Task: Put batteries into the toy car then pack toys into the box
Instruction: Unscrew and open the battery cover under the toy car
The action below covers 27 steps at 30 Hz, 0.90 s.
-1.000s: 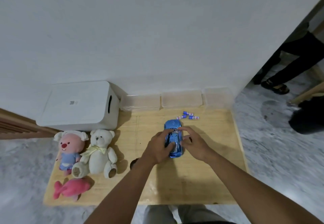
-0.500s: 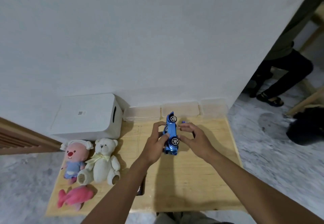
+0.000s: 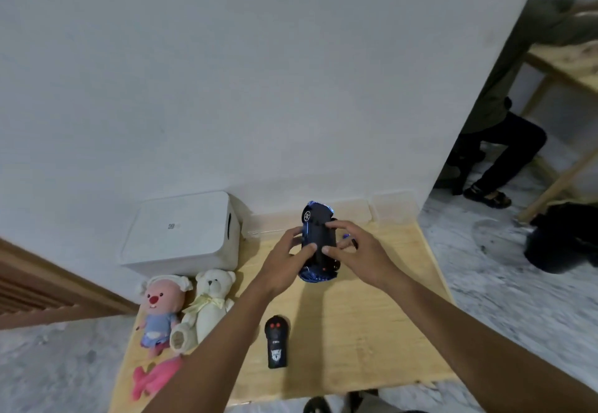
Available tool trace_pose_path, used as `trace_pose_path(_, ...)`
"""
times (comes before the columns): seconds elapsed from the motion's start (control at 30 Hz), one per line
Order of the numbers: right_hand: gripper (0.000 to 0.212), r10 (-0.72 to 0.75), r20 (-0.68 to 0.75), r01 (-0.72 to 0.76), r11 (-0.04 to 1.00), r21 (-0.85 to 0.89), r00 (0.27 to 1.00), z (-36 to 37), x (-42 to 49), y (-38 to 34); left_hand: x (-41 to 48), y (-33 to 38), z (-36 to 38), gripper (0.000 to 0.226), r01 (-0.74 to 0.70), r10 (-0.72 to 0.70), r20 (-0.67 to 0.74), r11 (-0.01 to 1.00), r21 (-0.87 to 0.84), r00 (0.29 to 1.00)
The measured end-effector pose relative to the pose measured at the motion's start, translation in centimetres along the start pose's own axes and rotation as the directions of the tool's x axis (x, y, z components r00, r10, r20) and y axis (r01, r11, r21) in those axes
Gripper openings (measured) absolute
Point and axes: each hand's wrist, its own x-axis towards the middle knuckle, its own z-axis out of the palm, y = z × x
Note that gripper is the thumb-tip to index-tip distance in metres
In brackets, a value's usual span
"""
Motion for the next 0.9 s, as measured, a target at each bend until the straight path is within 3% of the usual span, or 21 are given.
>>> trace_pose_path(0.17,0.052,-0.035,0.034,0.036,0.998,-0.048,0.999,-0.2,-0.1,-1.4,-0.9,0.7,-0.9,0.038,-0.027,0.03,0.046,0.998,-0.051,0.998)
trace_pose_path(0.3,0.049,-0.049,0.093,0.054,0.997,-0.059,0.994,-0.6,0.0,-2.9,-1.2,1.2,-1.2,0.056,-0.042,0.053,0.134,0.995,-0.085,0.99)
trace_pose_path(0.47,0.045,-0.049,0.068,0.061,0.98,-0.19,0.996,-1.1,0.0,-3.2,-1.0,1.5,-1.0,0.056,-0.186,0.173,0.166,0.98,0.065,0.971)
trace_pose_path(0.67,0.045,-0.09,0.04,0.098,0.954,-0.284,0.995,-1.3,-0.1,-3.2,-0.7,1.5,-0.5,0.04,-0.268,0.247,0.14,0.951,0.155,0.959)
trace_pose_path(0.9,0.041,-0.147,0.056,0.157,0.92,-0.358,0.988,-1.8,0.0,-4.0,-0.7,1.5,0.0,0.063,-0.252,0.242,0.116,0.963,0.091,0.963)
